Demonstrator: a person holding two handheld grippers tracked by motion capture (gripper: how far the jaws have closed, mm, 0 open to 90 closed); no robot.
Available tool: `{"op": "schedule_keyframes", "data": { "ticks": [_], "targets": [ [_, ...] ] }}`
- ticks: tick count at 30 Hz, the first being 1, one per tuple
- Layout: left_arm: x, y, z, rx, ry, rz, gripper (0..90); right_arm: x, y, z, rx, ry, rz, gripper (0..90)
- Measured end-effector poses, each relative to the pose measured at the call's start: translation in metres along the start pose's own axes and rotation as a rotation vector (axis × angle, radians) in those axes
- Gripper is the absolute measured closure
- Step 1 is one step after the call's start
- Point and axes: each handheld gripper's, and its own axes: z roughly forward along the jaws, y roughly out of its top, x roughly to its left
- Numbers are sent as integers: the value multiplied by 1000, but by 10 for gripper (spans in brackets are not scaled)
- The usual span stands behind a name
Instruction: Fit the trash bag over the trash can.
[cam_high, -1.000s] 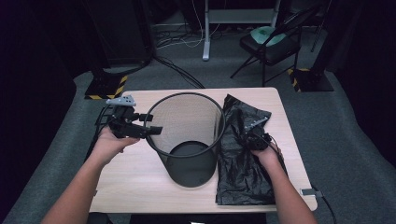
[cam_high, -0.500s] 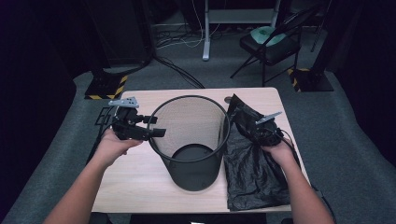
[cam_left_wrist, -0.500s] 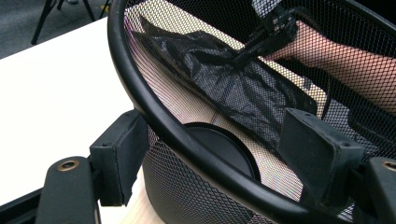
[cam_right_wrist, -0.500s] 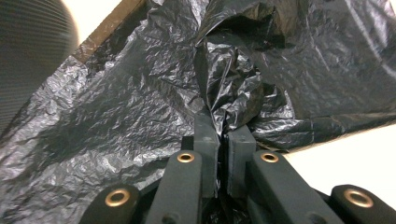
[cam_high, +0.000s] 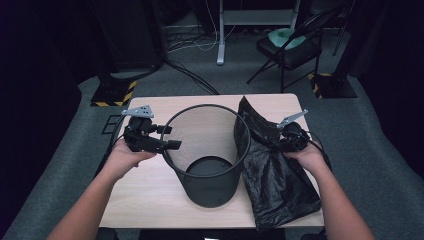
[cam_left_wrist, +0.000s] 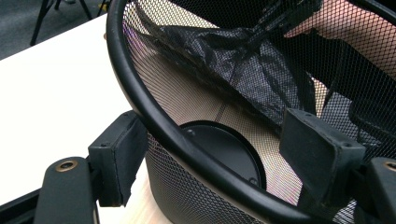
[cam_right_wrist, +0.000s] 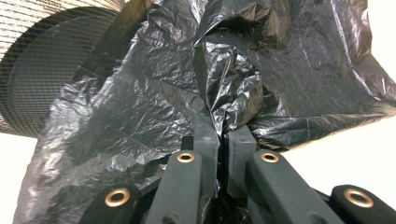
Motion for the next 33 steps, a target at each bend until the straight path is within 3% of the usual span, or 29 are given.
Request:
{"op": "schedule_keyframes", "data": {
  "ticks": [18, 26, 33],
  "targets": [
    [1, 2, -8, 5, 18, 38, 282, 17, 26, -67, -70, 30, -120, 848],
    [-1, 5, -8, 16, 37, 63, 285, 25, 38, -89, -89, 40, -163, 848],
    [2, 8, -14, -15, 39, 42, 284, 24, 40, -107, -123, 34, -170, 849]
  ]
}}
